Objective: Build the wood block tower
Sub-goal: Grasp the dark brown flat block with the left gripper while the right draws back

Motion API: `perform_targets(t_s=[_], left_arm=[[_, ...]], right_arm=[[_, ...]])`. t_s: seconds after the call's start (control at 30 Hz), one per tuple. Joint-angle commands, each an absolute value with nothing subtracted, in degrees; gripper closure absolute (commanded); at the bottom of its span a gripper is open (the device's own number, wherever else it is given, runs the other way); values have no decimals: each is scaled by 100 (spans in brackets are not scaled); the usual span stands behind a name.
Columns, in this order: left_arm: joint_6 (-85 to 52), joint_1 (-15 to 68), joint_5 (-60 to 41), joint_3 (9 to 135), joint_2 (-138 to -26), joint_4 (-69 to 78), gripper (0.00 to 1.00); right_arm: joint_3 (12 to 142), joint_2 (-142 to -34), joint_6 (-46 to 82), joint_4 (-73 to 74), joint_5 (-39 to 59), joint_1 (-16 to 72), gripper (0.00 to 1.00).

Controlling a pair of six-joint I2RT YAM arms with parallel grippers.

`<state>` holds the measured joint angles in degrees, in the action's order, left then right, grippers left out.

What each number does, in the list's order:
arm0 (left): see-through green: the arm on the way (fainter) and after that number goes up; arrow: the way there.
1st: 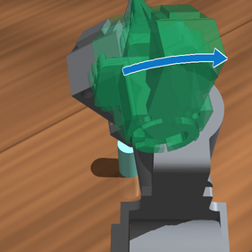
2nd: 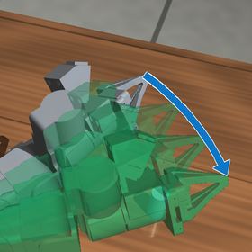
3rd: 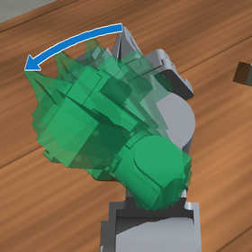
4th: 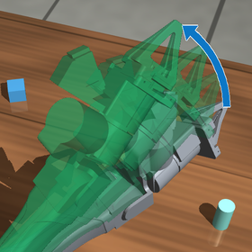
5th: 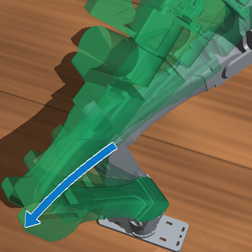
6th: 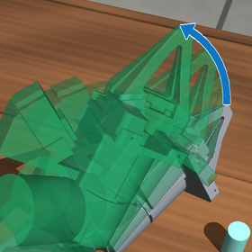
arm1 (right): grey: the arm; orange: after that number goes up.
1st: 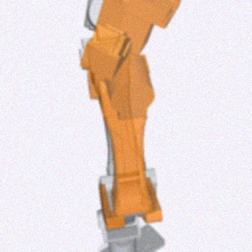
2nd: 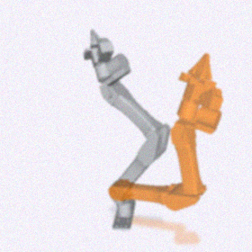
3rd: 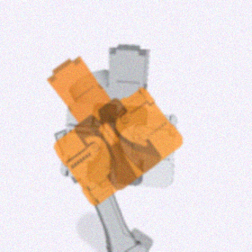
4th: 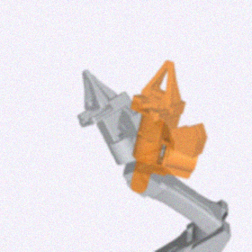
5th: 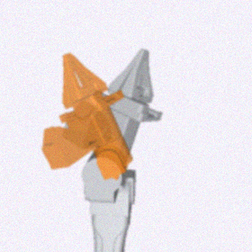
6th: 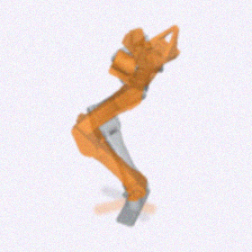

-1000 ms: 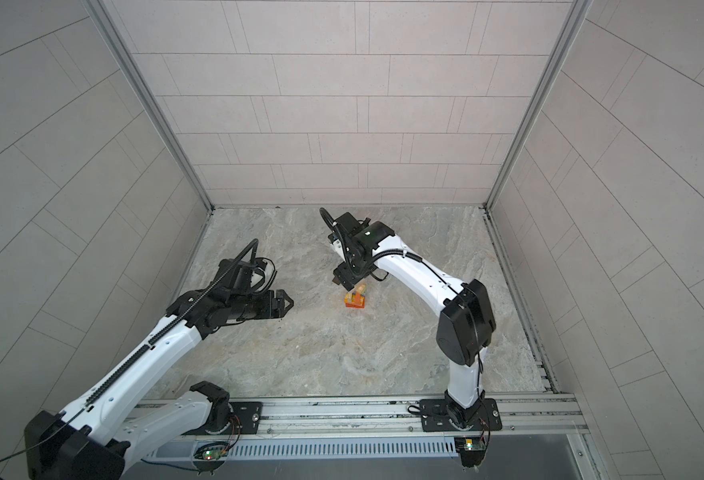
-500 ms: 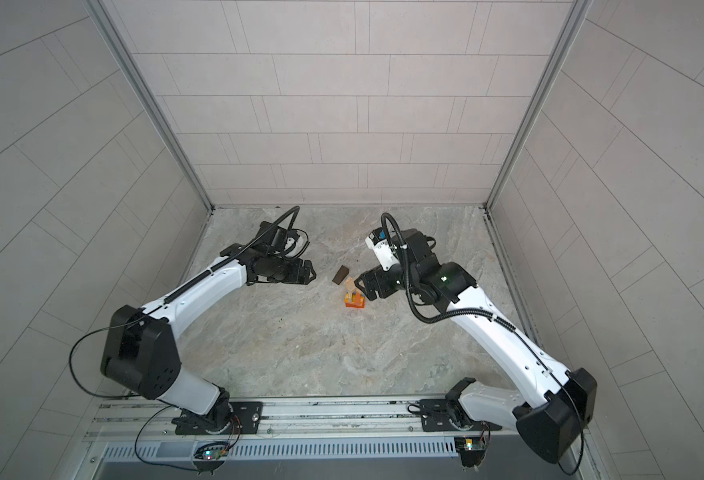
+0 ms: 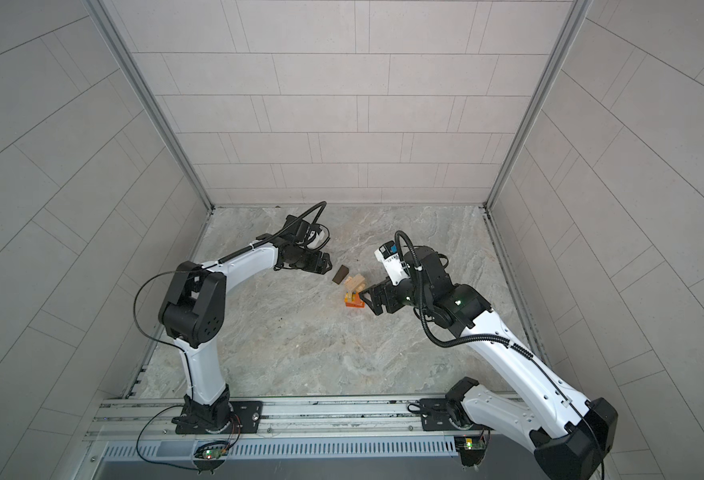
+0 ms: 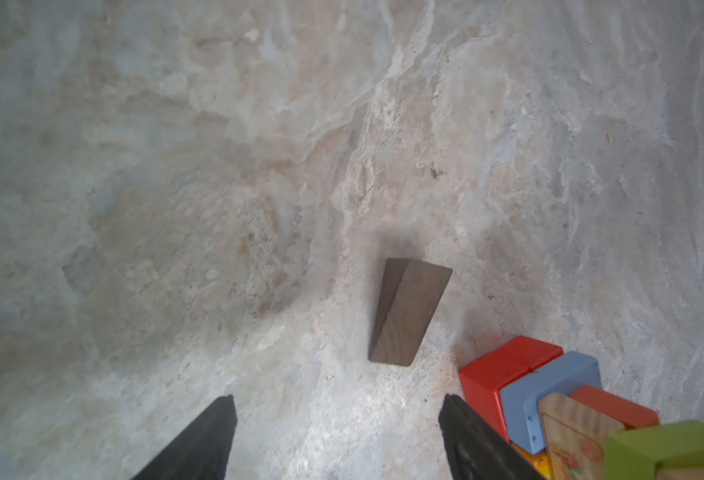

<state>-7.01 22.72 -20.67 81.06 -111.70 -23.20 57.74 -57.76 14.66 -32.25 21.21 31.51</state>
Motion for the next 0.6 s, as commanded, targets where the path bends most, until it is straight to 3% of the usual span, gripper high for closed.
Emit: perform_targets(t_s=[0.0, 0.57], left_arm=[[-390, 2400, -2175, 8437, -11401, -2213, 16], [-36, 2705, -2007, 8997, -12249, -2363, 17]], right_arm=[[5774, -5808, 1485, -3081, 2122, 3168, 5], [5719, -5973, 1412, -3076, 2086, 3163, 5]])
